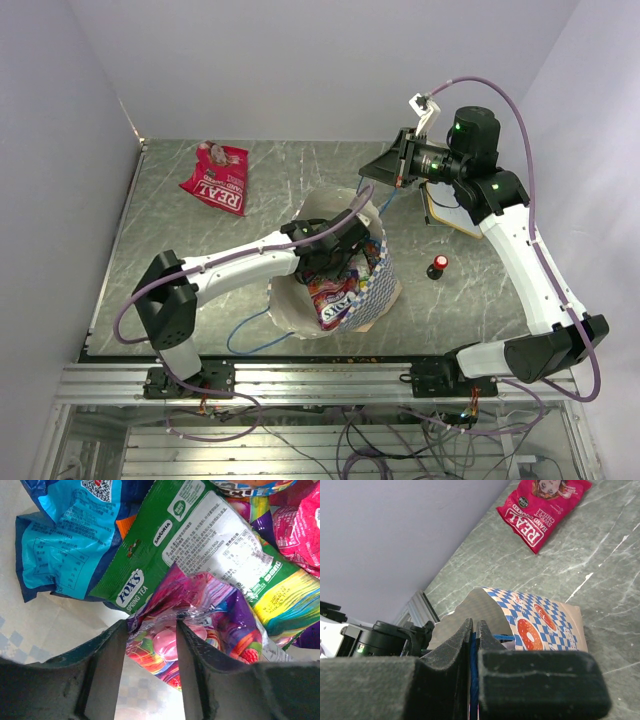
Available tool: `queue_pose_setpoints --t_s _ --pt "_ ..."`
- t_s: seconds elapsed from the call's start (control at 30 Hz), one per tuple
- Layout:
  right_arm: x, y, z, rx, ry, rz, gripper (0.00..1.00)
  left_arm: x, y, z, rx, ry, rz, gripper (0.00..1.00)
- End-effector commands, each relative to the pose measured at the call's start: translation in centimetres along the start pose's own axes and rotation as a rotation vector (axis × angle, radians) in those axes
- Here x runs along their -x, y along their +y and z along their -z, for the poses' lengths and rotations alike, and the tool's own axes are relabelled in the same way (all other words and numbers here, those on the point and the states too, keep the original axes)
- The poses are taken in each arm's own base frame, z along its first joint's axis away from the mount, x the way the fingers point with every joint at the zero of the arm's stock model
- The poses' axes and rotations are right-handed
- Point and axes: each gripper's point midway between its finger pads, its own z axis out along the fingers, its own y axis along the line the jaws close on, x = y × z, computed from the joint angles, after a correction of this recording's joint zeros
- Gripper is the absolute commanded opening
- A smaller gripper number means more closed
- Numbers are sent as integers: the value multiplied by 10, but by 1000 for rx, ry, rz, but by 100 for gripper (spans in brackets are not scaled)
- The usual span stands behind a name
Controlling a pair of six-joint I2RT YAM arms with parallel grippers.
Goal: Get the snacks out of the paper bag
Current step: Take out the snack from the paper bag.
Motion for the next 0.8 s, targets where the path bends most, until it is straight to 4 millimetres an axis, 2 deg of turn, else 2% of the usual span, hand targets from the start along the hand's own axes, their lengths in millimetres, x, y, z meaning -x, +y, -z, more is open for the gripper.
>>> queue_pose_setpoints --t_s 0.0,0.07,0.13,0.23,0.37,0.43,0.47,0.6,0.7,0.77 --pt "21 32 15 71 -71 82 0 11 -4 10 -31 -22 -50 58" --pt "22 32 15 72 -73 82 0 13 -5 9 -61 -32 -65 64" --pt "23 33 15 74 -72 83 0 13 -5 8 -100 -38 -69 75" --pt "23 33 15 76 -70 87 0 15 -1 4 -141 -44 -60 83" --pt "24 34 15 77 -67 88 0 17 3 -3 -158 -45 -57 85" --pt "24 34 15 76 -69 89 0 14 5 -10 -172 -26 -48 96" --pt "25 34 16 77 -71 90 0 11 7 -14 -179 -12 -45 98" --pt "23 34 16 74 -70 86 0 7 -9 -14 -285 -6 -49 96" --pt "23 33 16 73 -73 83 0 -8 -21 -18 -356 24 -41 96" --pt "22 33 16 73 -72 81 0 -20 -26 -22 -385 60 -40 92"
